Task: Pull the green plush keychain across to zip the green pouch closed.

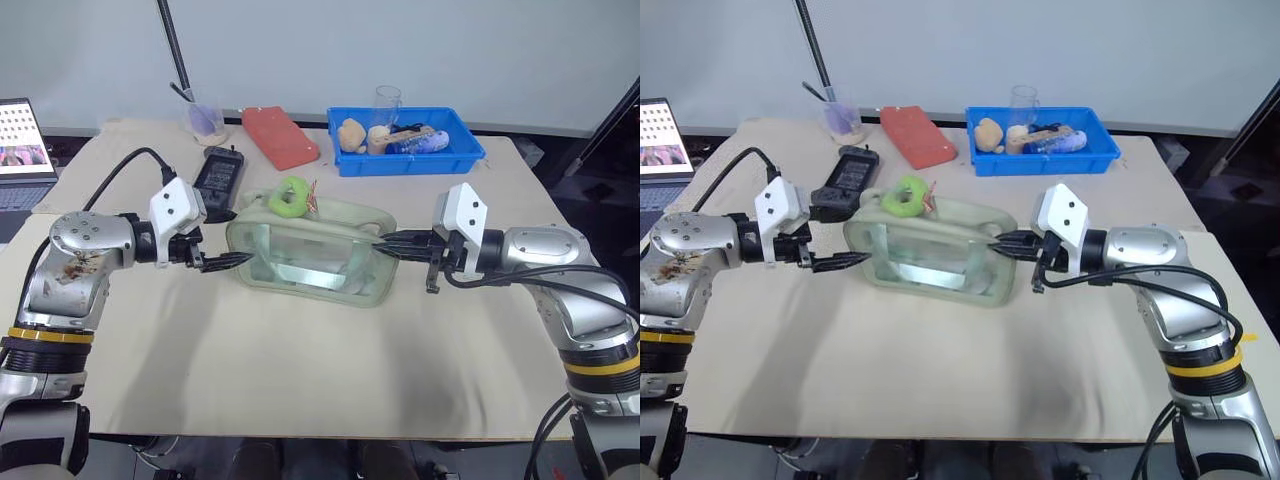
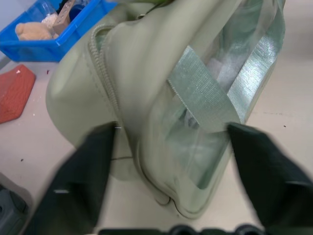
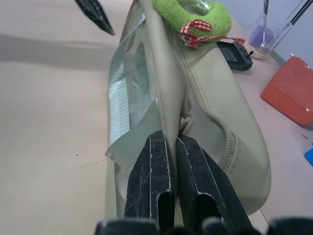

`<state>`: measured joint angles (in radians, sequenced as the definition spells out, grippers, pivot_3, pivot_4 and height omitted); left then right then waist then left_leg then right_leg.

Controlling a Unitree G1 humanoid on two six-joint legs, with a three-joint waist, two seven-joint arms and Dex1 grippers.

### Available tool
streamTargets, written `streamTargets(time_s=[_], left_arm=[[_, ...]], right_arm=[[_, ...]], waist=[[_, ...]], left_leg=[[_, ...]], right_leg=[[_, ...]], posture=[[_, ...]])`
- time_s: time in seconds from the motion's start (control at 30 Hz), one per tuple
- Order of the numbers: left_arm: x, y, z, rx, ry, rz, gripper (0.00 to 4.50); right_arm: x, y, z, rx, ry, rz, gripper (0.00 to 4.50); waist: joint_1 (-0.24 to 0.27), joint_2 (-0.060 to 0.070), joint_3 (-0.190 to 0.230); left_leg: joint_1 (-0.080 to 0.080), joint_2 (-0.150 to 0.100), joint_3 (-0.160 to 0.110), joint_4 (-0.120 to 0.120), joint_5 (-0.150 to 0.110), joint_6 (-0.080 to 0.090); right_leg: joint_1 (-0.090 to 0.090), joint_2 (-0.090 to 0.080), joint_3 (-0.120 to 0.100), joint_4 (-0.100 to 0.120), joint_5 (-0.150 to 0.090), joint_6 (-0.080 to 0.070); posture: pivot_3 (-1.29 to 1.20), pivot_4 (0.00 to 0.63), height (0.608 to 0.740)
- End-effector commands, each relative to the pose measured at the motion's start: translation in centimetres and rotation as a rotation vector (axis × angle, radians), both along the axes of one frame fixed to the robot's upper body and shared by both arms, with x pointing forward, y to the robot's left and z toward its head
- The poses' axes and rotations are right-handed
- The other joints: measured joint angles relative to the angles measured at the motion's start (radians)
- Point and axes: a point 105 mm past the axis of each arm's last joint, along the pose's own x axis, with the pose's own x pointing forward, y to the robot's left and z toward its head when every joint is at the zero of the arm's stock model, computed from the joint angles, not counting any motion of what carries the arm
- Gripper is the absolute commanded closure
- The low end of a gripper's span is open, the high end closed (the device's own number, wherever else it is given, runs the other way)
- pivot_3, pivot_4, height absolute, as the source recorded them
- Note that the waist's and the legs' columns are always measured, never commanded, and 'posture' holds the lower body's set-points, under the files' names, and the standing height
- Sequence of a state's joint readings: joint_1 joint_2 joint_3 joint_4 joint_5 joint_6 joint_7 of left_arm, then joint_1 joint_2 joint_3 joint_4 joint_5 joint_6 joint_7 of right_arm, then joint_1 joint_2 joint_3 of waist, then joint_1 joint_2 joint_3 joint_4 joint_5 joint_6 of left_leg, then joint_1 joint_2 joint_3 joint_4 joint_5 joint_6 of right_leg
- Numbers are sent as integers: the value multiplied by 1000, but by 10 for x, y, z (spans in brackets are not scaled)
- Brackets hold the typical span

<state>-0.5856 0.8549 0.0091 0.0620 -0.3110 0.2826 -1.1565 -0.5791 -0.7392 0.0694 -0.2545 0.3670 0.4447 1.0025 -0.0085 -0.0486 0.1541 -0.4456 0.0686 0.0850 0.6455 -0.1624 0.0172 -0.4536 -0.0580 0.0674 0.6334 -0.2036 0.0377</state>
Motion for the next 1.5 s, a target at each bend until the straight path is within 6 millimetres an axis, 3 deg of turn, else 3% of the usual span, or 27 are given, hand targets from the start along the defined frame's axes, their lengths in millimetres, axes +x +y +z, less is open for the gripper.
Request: streamTargets(time_s=[0.03,0.13,0.27,0.4,0.53,0.67,0.7,0.87,1.03,1.37,1.4,1.5], left_arm=[[-1,-2,10,0,-52,-11,2948],[-2,-3,9,3,-49,-14,4390],[-2,-1,9,11,-50,-4,4456],[0,0,7,38,-63,5,4500],[0,0,6,53,-73,5,4500],[0,-1,6,56,-73,2,4500],[-1,-1,5,57,-72,2,4500],[-3,-3,5,60,-70,-5,4500],[-4,-4,3,62,-66,-8,4500],[-6,-2,2,68,-66,4,4500],[-6,-2,2,69,-67,5,4500],[-6,-2,2,70,-68,8,4500]], right_arm=[[-2,1,17,7,-64,17,4500],[-1,2,17,15,-54,18,4500],[-2,1,16,12,-40,17,4500],[-5,-11,22,-37,-14,16,2960],[-2,-21,49,-9,-9,19,1533],[15,-3,80,177,-11,31,166],[23,4,82,193,-22,16,8],[58,52,77,213,3,-35,8],[68,92,69,241,111,9,8],[71,108,41,151,152,39,8],[70,108,42,154,154,44,535],[68,107,44,163,159,61,1506]], waist=[[-1,0,0],[-3,0,0],[-3,0,0],[-2,0,0],[-3,0,0],[-9,0,0],[-12,0,0],[-11,0,0],[-6,0,0],[-7,0,0],[-7,0,0],[-7,0,0]], left_leg=[[0,0,0,0,0,0],[0,0,0,0,0,0],[0,0,0,0,0,0],[0,0,0,0,0,0],[0,0,1,0,0,0],[1,1,1,0,0,0],[1,1,0,0,0,0],[2,1,0,0,0,0],[1,1,0,0,0,0],[1,1,0,0,0,0],[1,1,0,0,0,0],[1,1,0,0,0,0]], right_leg=[[0,0,0,0,0,0],[0,0,0,0,0,0],[0,0,0,0,0,0],[0,0,0,0,0,0],[-1,0,0,0,0,0],[-1,0,0,1,1,-1],[-1,1,0,1,1,-1],[-4,1,0,10,0,0],[-5,1,0,11,0,1],[-4,1,-1,11,0,1],[-4,1,-1,11,0,1],[-4,1,-1,11,0,1]], posture=[[0,150,740],[0,150,740],[0,150,740],[0,150,740],[0,150,740],[0,150,740],[0,150,740],[0,150,740],[0,150,740],[0,150,740],[0,150,740],[0,150,740]])
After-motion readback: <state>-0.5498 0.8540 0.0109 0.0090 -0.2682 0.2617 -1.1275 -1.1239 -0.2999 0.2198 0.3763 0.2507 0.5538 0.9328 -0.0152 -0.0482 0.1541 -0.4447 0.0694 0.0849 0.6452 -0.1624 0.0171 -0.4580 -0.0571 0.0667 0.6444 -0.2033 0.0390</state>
